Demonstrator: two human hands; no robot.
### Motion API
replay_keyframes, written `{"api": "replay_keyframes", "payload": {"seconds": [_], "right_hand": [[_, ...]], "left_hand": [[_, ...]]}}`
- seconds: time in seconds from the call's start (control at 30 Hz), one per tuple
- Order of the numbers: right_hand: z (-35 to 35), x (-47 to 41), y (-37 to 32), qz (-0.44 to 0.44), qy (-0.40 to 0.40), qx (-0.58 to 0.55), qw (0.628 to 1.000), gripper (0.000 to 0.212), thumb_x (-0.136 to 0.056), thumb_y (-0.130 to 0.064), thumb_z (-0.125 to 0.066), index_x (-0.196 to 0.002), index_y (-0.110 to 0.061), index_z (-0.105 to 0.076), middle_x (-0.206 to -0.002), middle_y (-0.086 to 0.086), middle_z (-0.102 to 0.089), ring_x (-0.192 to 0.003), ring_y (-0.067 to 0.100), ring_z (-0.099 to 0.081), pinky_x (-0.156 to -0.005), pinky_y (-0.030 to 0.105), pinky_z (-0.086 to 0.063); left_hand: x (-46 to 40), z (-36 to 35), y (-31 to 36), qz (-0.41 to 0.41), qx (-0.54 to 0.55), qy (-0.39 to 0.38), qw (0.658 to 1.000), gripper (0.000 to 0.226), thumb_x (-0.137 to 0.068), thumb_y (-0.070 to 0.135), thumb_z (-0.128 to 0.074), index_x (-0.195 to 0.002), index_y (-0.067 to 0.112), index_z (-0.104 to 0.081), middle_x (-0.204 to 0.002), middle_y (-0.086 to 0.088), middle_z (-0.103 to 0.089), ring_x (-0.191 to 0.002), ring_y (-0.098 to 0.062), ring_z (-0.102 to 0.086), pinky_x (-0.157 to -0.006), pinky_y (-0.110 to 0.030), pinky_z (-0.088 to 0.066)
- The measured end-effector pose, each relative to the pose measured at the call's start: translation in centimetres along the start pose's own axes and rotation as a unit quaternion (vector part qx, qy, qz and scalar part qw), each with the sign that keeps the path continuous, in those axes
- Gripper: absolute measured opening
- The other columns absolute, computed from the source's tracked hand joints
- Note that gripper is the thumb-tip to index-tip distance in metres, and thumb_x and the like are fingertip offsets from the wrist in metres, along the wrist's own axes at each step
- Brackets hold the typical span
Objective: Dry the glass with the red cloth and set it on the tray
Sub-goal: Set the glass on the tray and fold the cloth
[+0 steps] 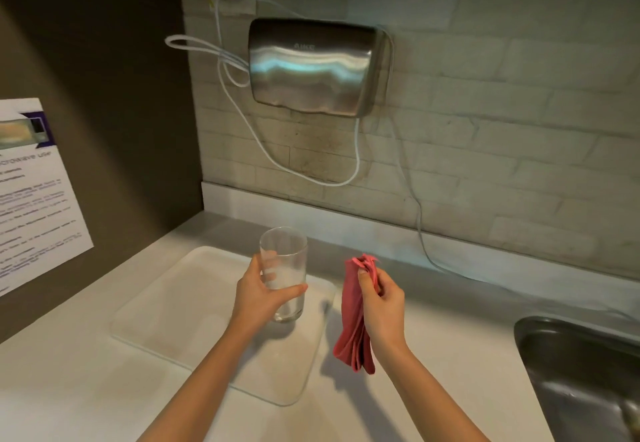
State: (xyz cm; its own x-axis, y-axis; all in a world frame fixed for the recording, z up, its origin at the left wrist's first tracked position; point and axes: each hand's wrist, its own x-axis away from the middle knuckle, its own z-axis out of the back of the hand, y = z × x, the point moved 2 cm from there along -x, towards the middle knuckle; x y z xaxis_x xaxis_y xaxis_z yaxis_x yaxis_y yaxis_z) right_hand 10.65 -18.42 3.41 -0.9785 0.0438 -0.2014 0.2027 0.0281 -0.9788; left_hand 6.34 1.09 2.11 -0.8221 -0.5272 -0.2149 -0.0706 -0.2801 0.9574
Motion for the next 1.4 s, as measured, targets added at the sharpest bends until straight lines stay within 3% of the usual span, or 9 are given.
{"api": "replay_keyframes", "payload": {"seconds": [0.2,0.4,0.53,0.63,0.8,1.1,1.2,1.27,1.4], "right_hand": [[1.4,0.7,0.8,0.002,0.01,0.02,1.0,0.018,-0.094,-0.02,-0.056,-0.105,-0.015,-0.069,-0.076,-0.004,-0.063,-0.068,0.011,-0.054,-0.064,0.028,-0.043],[1.6,1.9,1.2,0.001,0.029,0.024,0.999,0.017,-0.095,-0.018,-0.055,-0.101,-0.013,-0.069,-0.075,0.0,-0.063,-0.07,0.017,-0.055,-0.063,0.032,-0.044],[1.5,3.1,1.6,-0.013,0.072,0.011,0.997,0.018,-0.093,-0.014,-0.057,-0.106,-0.019,-0.069,-0.087,0.004,-0.069,-0.078,0.017,-0.061,-0.073,0.035,-0.049],[1.4,4.4,1.7,-0.01,0.099,0.007,0.995,0.021,-0.093,-0.013,-0.056,-0.095,-0.03,-0.068,-0.078,-0.003,-0.069,-0.065,0.006,-0.06,-0.062,0.023,-0.05],[1.1,6.5,1.8,-0.008,0.134,0.025,0.991,0.021,-0.094,-0.013,-0.055,-0.087,-0.028,-0.069,-0.075,0.003,-0.067,-0.065,0.013,-0.058,-0.061,0.032,-0.048],[0.1,8.8,2.1,-0.004,0.177,0.052,0.983,0.017,-0.094,-0.012,-0.055,-0.096,-0.023,-0.068,-0.077,0.0,-0.067,-0.069,0.014,-0.058,-0.066,0.035,-0.048],[-0.2,8.9,2.2,-0.001,0.183,0.062,0.981,0.021,-0.094,-0.013,-0.054,-0.091,-0.028,-0.068,-0.076,0.0,-0.067,-0.068,0.014,-0.058,-0.064,0.034,-0.048],[-0.3,8.9,2.1,0.003,0.183,0.065,0.981,0.026,-0.095,-0.014,-0.053,-0.086,-0.035,-0.066,-0.075,-0.001,-0.067,-0.067,0.014,-0.058,-0.061,0.03,-0.047],[-0.5,8.2,1.8,0.01,0.176,0.065,0.982,0.027,-0.095,-0.016,-0.054,-0.084,-0.037,-0.066,-0.076,-0.001,-0.067,-0.068,0.015,-0.058,-0.061,0.03,-0.047]], "left_hand": [[0.5,0.1,-1.2,0.018,-0.003,-0.006,1.0,0.064,-0.054,0.013,-0.091,-0.105,0.021,-0.054,-0.099,0.002,-0.062,-0.09,-0.017,-0.059,-0.076,-0.026,-0.047],[0.3,0.2,-3.1,0.03,-0.016,-0.015,0.999,0.063,-0.053,0.011,-0.091,-0.102,0.019,-0.052,-0.099,0.0,-0.064,-0.089,-0.021,-0.058,-0.077,-0.029,-0.044],[0.0,0.4,-4.5,0.035,-0.023,-0.035,0.998,0.064,-0.051,0.01,-0.092,-0.103,0.014,-0.054,-0.097,-0.004,-0.066,-0.088,-0.024,-0.061,-0.074,-0.029,-0.045],[-0.2,0.4,-5.2,0.031,-0.021,-0.065,0.997,0.067,-0.051,0.01,-0.092,-0.105,0.015,-0.054,-0.099,-0.002,-0.066,-0.09,-0.023,-0.061,-0.077,-0.029,-0.045],[0.1,0.6,-6.3,0.024,0.003,-0.098,0.995,0.07,-0.053,0.009,-0.091,-0.11,0.019,-0.052,-0.1,0.009,-0.062,-0.096,-0.021,-0.059,-0.083,-0.03,-0.046],[0.4,1.0,-6.8,0.033,0.003,-0.139,0.99,0.073,-0.038,0.052,-0.083,-0.099,0.053,-0.042,-0.11,0.014,-0.062,-0.104,-0.02,-0.062,-0.09,-0.044,-0.052],[0.5,1.0,-5.7,0.012,0.006,-0.126,0.992,0.11,-0.037,0.048,-0.09,-0.13,0.037,-0.033,-0.137,-0.001,-0.048,-0.126,-0.026,-0.047,-0.105,-0.044,-0.041],[0.6,1.1,-4.4,-0.028,-0.002,-0.094,0.995,0.125,-0.041,0.04,-0.093,-0.144,0.023,-0.022,-0.146,-0.005,-0.037,-0.134,-0.024,-0.034,-0.108,-0.033,-0.031],[2.2,1.7,-0.4,-0.22,-0.019,0.039,0.974,0.087,-0.059,0.032,-0.087,-0.131,0.009,-0.043,-0.126,0.002,-0.045,-0.118,-0.013,-0.037,-0.098,-0.01,-0.026]]}}
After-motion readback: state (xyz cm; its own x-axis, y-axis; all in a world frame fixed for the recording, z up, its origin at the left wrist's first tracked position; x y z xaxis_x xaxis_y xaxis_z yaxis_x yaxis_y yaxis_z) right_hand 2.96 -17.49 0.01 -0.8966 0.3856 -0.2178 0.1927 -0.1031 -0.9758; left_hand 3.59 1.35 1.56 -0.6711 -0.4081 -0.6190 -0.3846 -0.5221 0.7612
